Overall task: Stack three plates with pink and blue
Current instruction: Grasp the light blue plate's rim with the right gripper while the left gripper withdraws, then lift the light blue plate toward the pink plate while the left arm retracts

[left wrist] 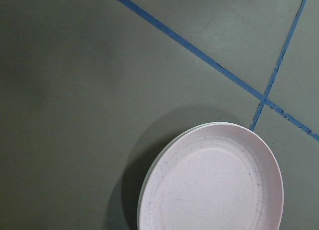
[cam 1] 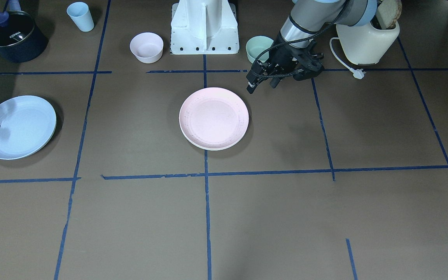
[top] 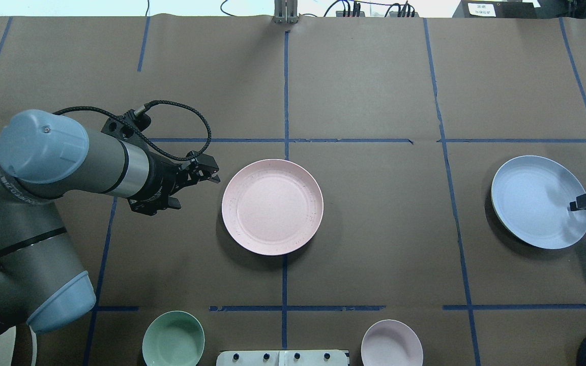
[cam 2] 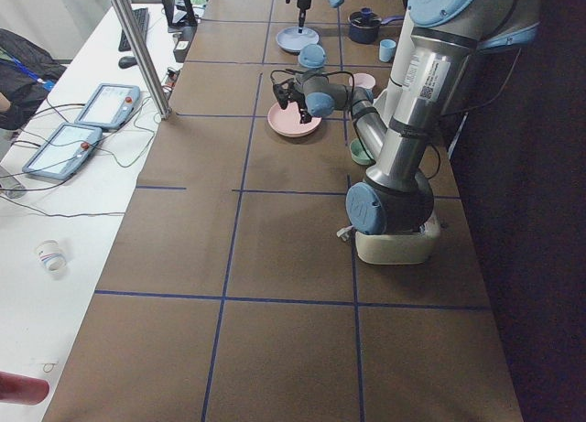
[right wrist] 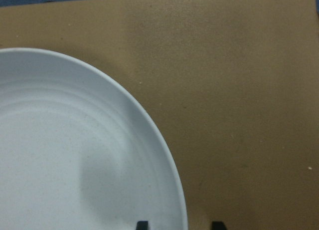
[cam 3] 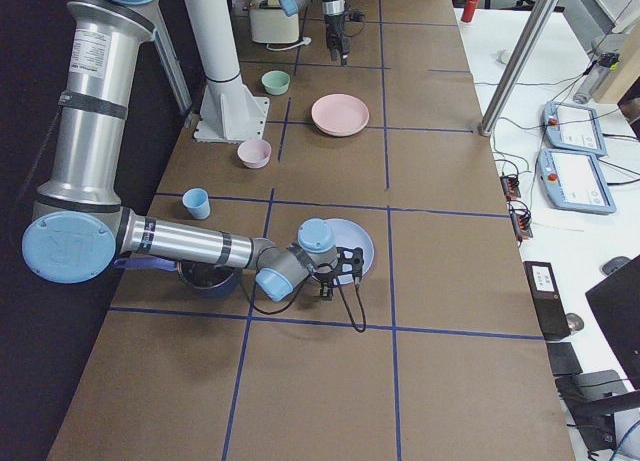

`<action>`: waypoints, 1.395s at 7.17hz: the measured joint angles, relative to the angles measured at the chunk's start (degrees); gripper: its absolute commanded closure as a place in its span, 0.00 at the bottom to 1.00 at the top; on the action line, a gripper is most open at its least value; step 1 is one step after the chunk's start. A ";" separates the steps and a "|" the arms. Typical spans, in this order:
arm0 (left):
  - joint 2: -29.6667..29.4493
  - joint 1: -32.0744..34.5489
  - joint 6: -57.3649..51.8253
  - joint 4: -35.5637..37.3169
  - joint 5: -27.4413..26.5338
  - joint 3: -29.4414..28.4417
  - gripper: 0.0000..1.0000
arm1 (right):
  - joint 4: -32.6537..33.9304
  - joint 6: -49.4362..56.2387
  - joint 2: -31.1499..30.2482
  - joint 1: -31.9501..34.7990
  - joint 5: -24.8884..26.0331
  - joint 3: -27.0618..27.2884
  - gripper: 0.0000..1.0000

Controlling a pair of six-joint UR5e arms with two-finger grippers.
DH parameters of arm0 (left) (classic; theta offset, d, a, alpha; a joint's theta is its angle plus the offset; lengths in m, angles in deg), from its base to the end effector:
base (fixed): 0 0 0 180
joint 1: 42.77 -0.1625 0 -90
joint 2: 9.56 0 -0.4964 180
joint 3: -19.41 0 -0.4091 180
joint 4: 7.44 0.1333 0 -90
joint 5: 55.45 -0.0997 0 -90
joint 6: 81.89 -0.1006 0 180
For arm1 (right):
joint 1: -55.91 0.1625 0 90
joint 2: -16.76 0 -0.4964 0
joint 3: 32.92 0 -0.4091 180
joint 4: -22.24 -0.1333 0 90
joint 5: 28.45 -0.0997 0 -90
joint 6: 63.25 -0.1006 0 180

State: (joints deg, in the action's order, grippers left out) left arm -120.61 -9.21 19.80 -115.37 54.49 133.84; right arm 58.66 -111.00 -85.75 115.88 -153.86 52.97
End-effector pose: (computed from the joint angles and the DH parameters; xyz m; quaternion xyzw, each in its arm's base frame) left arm 0.4405 -0.4110 0.2873 -0.0464 0.5362 -0.2384 0.8084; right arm -0.1420 -0.3955 0.7697 0.0539 -0.4141 0.0439 0.9076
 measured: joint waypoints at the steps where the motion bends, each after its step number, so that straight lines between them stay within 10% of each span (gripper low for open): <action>1: -0.03 0.01 0.00 0.00 -0.04 0.10 0.00 | -0.03 -0.01 -0.11 0.01 0.16 0.00 0.99; 10: -0.02 2.50 -3.03 3.46 -0.08 1.00 0.00 | 0.06 -5.69 0.91 5.40 -5.65 10.03 1.00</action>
State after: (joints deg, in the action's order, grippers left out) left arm -120.64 -6.71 16.78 -111.91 54.41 134.84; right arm 58.73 -116.70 -84.83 121.27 -159.51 63.00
